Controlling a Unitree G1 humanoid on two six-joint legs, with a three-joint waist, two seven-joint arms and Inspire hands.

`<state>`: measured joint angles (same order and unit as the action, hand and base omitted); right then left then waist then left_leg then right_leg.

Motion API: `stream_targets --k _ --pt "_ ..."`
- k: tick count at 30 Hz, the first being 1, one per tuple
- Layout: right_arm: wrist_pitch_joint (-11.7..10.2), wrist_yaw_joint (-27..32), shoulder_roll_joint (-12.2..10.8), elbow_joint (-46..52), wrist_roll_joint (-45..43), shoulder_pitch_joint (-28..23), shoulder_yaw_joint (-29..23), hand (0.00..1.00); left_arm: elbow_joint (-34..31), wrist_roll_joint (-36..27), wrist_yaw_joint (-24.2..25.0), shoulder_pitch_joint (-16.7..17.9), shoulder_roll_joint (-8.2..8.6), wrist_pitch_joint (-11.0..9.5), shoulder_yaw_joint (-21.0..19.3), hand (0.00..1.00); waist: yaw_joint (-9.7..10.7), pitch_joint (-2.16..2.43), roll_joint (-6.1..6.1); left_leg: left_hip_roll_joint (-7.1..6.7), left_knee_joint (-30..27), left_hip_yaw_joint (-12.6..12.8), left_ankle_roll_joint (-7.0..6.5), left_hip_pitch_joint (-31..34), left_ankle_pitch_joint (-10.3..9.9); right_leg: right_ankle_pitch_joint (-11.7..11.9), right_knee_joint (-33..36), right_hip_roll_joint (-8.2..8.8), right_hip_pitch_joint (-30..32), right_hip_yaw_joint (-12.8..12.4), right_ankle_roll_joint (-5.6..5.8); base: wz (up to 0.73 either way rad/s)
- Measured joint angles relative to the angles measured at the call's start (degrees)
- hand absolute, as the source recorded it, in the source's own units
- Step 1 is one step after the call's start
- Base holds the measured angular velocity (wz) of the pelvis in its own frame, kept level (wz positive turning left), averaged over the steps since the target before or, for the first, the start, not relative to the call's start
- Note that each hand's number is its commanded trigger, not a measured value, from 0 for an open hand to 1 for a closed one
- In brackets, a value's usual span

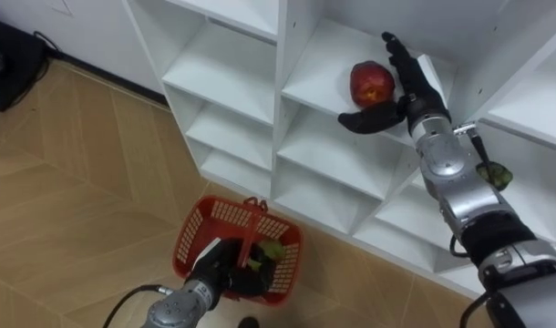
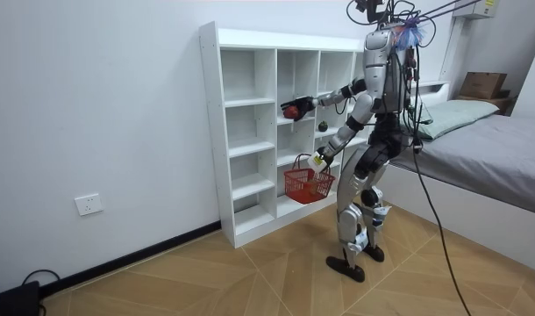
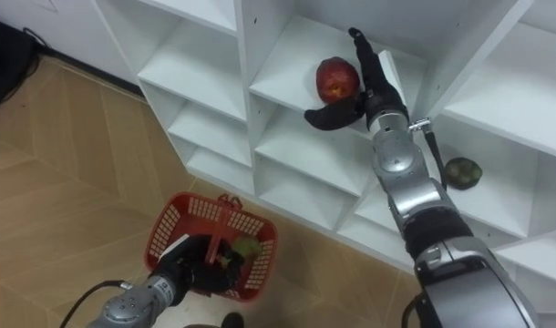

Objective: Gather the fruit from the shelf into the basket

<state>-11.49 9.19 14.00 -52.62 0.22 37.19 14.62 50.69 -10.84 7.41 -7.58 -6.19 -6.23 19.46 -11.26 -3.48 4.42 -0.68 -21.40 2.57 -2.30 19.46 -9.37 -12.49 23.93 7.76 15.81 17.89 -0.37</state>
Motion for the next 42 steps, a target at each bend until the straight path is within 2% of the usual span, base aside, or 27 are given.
stream_targets --k 1,3,6,15,25,42 --pt "-0.03 0.0 0.0 -0.11 0.0 0.02 0.0 0.64 0.0 -0.22 0.0 0.0 0.0 0.0 0.0 1.0 -0.02 0.0 0.0 0.0 0.0 -0.01 0.0 0.0 0.0 0.0 -0.02 0.0 0.0 0.01 0.0 0.0" --pt "-0.21 0.07 0.05 -0.21 0.0 0.06 -0.05 1.0 0.0 -0.28 0.0 0.0 0.0 0.01 0.0 1.0 -0.03 0.0 -0.01 0.0 0.0 -0.03 0.0 0.0 0.0 -0.01 -0.05 0.0 0.0 0.02 0.01 0.0" --pt "-0.3 0.1 1.27 -0.47 0.25 0.5 -0.15 1.0 0.0 -0.3 0.0 0.0 0.03 0.01 0.02 1.0 -0.04 -0.02 -0.03 0.0 0.01 -0.02 0.0 0.0 0.0 -0.01 -0.06 0.01 0.0 0.01 0.01 0.0" --pt "-0.06 1.17 2.47 -1.26 1.57 2.21 -0.25 1.0 0.0 -0.78 0.0 -0.03 0.08 0.08 0.23 1.0 -0.07 -0.05 -0.06 -0.02 0.52 -0.01 0.0 -0.03 0.0 -0.06 -0.16 -0.01 0.14 0.03 0.07 0.0" --pt "-0.11 1.32 1.93 -1.23 1.76 2.16 -0.09 1.0 0.0 -0.77 0.52 -0.38 -0.04 0.1 1.08 1.0 -0.1 -0.29 -0.43 -0.02 0.75 0.05 0.02 0.43 0.0 -0.06 -0.06 -0.07 0.76 -0.07 0.08 0.0" --pt "-0.11 1.06 1.33 -0.24 1.88 2.16 -0.07 1.0 -0.01 -0.85 0.51 -0.55 -0.17 0.08 2.15 1.0 0.16 -0.25 -0.35 0.02 0.96 0.37 0.01 0.22 0.0 -0.06 -0.09 -0.11 0.91 -0.46 0.08 0.0"
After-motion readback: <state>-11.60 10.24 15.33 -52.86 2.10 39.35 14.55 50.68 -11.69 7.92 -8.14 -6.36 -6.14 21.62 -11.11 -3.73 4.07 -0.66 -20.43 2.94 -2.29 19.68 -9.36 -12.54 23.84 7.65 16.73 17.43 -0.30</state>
